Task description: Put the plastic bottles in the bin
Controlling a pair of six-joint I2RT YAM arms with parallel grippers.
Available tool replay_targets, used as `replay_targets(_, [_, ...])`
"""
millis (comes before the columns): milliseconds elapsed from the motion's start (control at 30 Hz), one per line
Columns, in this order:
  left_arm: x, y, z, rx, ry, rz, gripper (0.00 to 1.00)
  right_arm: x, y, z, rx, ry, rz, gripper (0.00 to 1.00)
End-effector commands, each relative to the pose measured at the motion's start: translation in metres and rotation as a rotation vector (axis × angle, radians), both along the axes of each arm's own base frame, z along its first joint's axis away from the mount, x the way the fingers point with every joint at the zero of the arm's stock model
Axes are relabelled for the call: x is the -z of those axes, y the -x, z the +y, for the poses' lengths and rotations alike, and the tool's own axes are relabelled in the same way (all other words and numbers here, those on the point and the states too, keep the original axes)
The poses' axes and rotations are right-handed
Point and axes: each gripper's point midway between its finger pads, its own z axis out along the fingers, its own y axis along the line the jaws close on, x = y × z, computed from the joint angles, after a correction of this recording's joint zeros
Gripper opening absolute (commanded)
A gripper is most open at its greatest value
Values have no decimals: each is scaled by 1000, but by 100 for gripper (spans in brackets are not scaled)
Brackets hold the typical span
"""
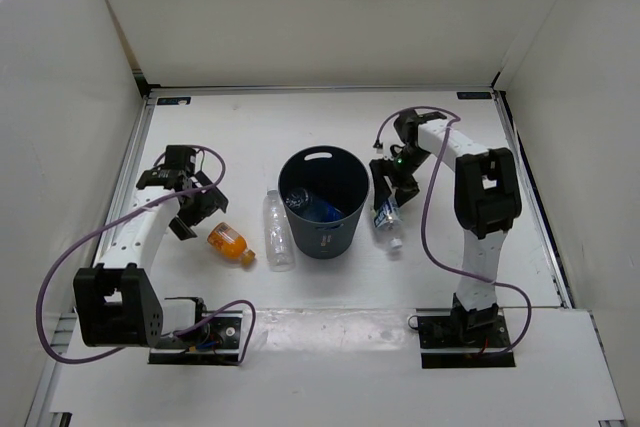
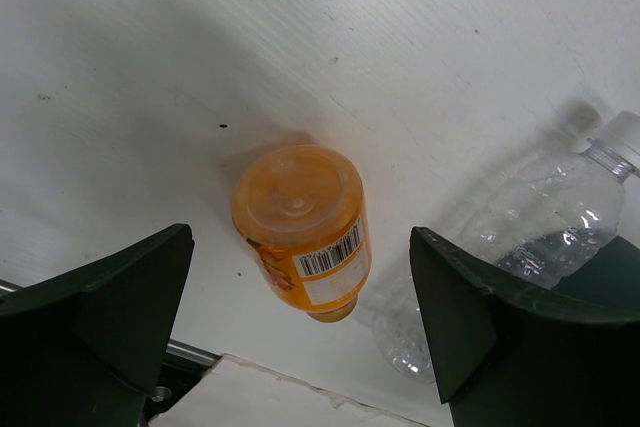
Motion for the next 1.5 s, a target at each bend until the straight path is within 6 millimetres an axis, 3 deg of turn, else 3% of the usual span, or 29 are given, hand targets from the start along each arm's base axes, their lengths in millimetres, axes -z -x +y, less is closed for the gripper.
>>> replay_targets(0, [-14,-16,-1,-10,14,-65,100,-25,-9,-8,27,-11,-80,3])
replay_targets(200, [-13,-17,-2,-10,19,-60,100,-53,-25,-31,85,5,-175,0])
replay_targets(300, [-12,-18,-2,-7,21,-53,100,-78,-38,-41,118,-81,-233,0])
replay_targets(400, [-13,-20,-2,-7,21,-56,100,-119,-50,-44,157,-213,-326,0])
replay_targets(433, [-14,-20,-2,-7,21,-59,100,-129,-60,-58,197,-227,-371,0])
replay_targets(467, [-15,-21,-2,-8,20,-60,100,-157,-61,-54,195,-296,-449,0])
replay_targets(500, [-16,-21,-2,-8,20,-62,100,-169,-63,-54,200,-319,-492,0])
replay_targets(533, [-15,-22,-2,-10,21,-60,100,-188,-72,-71,240,-332,-594,0])
replay_targets(633, [-14,-22,-3,-8,19,-56,100,-256,-82,-68,231,-416,-869,0])
replay_targets(700, [-14,-23,-3,-8,15,-58,100,-297,-75,-56,184,-449,-1019,0])
replay_targets(733, [-14,-23,-5,-6,21,-53,100,-311,-78,-52,170,-458,-1071,0])
replay_targets(767, [-13,-22,-5,-3,17,-50,100,-323,-72,-34,155,-502,-1079,0])
replay_targets(867, [-15,-24,-4,0,12,-50,100,-361,-60,-18,148,-581,-1154,0])
replay_targets(967, [-19,-24,-3,9,5,-55,100,-398,-27,14,30,-689,-1269,0])
replay_targets(1033, [-20,-25,-3,10,4,-57,100,-411,-1,41,-80,-759,-1348,0])
replay_targets(1100, [-20,-25,-4,10,7,-52,100,-410,13,58,-180,-766,-1416,0])
replay_targets(1167, [-20,-24,-5,17,9,-44,100,-402,28,71,-272,-762,-1490,0])
replay_targets(1200, [-21,-23,-5,17,10,-41,100,-388,38,86,-319,-785,-1457,0])
replay_targets(1267, [-25,-23,-5,22,12,-43,100,-383,46,92,-387,-803,-1456,0])
replay_targets(1400, [-27,-21,-12,38,16,-68,100,-366,43,95,-374,-810,-1301,0])
replay_targets(1467, [-26,-18,-15,30,28,-74,100,-357,31,94,-385,-791,-1290,0])
